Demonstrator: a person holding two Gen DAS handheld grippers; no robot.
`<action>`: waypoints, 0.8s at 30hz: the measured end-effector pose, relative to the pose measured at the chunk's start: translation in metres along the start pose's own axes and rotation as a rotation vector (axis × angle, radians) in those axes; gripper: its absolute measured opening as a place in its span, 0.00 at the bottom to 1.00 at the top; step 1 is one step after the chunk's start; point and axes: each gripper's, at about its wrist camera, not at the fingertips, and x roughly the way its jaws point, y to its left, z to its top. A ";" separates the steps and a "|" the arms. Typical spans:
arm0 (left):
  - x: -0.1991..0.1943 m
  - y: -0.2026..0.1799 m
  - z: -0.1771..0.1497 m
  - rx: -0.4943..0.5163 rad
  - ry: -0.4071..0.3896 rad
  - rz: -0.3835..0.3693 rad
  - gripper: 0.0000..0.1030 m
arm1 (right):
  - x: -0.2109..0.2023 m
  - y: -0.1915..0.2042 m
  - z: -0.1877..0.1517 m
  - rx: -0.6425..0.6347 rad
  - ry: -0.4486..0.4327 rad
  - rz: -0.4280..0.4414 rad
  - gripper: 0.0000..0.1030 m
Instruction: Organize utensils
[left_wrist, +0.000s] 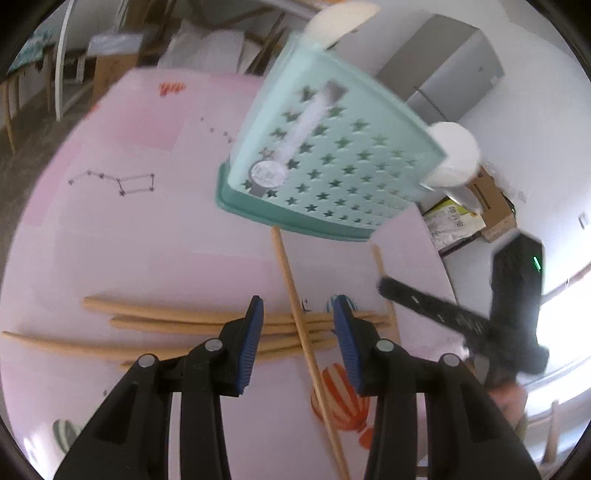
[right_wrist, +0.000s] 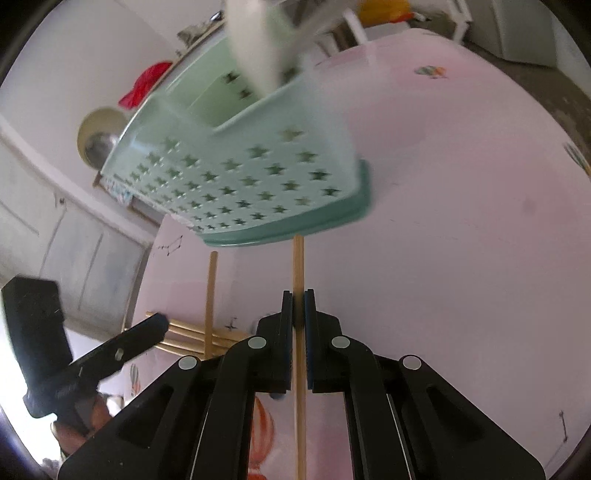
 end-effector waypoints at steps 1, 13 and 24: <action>0.006 0.002 0.004 -0.020 0.019 -0.004 0.37 | -0.001 -0.004 -0.003 0.010 -0.004 0.001 0.04; 0.044 -0.002 0.041 0.015 0.045 0.201 0.29 | -0.023 -0.027 -0.011 0.034 -0.027 0.035 0.04; 0.038 -0.003 0.036 -0.016 -0.005 0.259 0.05 | -0.042 -0.043 -0.012 0.053 -0.050 0.043 0.04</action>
